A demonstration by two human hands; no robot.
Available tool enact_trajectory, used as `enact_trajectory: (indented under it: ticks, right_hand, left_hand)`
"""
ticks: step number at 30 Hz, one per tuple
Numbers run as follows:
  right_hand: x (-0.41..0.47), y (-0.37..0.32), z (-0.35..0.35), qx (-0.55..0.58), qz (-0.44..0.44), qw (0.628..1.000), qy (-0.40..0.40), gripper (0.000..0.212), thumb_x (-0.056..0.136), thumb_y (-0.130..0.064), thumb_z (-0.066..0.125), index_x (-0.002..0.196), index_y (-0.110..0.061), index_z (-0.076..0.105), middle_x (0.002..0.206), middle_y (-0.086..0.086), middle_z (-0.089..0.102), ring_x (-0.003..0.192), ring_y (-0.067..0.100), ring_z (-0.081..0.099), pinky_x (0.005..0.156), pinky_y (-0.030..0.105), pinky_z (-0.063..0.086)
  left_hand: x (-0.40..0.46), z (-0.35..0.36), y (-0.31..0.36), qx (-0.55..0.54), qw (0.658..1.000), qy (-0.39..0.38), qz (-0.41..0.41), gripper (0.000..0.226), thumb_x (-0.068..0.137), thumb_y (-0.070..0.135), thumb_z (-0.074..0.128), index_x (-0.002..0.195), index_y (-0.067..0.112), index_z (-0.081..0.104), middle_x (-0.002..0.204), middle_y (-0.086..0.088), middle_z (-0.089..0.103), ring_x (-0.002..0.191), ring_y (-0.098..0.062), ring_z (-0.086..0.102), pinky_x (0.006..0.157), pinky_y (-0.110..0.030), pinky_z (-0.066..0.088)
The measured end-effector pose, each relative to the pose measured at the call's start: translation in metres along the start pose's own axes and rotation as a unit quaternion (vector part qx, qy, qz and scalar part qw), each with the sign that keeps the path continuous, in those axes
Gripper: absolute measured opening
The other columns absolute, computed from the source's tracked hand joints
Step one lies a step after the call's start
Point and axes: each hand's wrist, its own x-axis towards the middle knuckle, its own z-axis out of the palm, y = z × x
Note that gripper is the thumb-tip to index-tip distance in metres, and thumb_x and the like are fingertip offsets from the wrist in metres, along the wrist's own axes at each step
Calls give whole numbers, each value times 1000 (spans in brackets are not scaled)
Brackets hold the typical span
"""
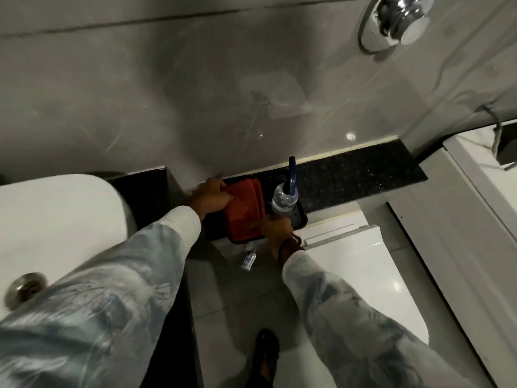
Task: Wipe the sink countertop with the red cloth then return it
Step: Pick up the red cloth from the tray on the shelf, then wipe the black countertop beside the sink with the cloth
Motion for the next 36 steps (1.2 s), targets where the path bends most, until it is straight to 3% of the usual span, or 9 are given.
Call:
enact_trajectory:
  ticks: [4,7,11,16,21,28,31,33,36]
  right_hand:
    - [-67,2,-16,69,-16,994,-78,17,83,-8,80,75,-19,71,86,3,73,64,13,69,52,21,53]
    - [-128,23,-18,79,13,985,-154,7,95,-22,70,89,-24,72,92,-8,74,80,8,69,70,27,47]
    - [-193,71,-7,32,26,989,-145,6,96,-27,69,102,-24,67,71,-13,72,57,2,65,57,23,45]
    - [-257,136,20,-42,47,991,-115,27,89,-27,77,112,-18,67,105,9,61,97,24,55,63,25,41]
    - [-285,176,60,-74,8,995,-70,40,84,-14,84,119,3,74,93,13,68,84,26,64,60,27,53]
    - [-286,199,87,-117,3,993,7,26,76,-19,93,79,-8,70,54,1,70,37,13,65,51,31,65]
    - [-286,189,77,-125,-50,988,74,14,80,-22,86,82,-15,74,85,13,82,72,30,79,81,49,68]
    - [-288,170,68,-172,-108,970,132,10,84,-25,77,79,-17,73,102,17,82,101,40,77,96,46,63]
    - [-294,124,64,-224,-220,930,193,19,90,-28,68,96,-13,78,106,17,81,109,42,73,93,40,58]
  left_hand:
    - [-78,-28,0,-68,997,0,47,37,91,16,69,127,10,66,133,-15,68,123,-33,63,111,-47,50]
    - [-141,-36,-12,-63,995,24,71,33,88,15,69,120,7,69,124,-19,70,116,-36,67,105,-47,54]
    - [-217,-21,-50,-24,994,43,97,36,85,18,69,120,10,69,123,-20,71,116,-36,68,102,-39,55]
    - [-280,8,-117,36,994,6,105,44,89,23,63,132,15,62,133,-18,67,126,-37,63,108,-39,49]
    - [-313,23,-176,44,996,3,76,40,89,19,59,129,12,63,132,-21,65,125,-41,62,107,-46,51]
    - [-329,39,-218,1,996,50,80,41,91,9,55,131,12,61,138,-18,60,128,-39,58,110,-49,48]
    - [-346,57,-230,69,983,125,112,50,93,16,57,143,14,50,148,-15,46,136,-36,48,112,-48,44]
    - [-358,75,-234,127,965,181,138,55,89,19,61,143,12,50,147,-15,47,134,-37,48,111,-47,44]
    - [-370,107,-233,151,965,136,165,76,87,24,64,154,7,34,159,-18,36,148,-38,37,124,-45,31]
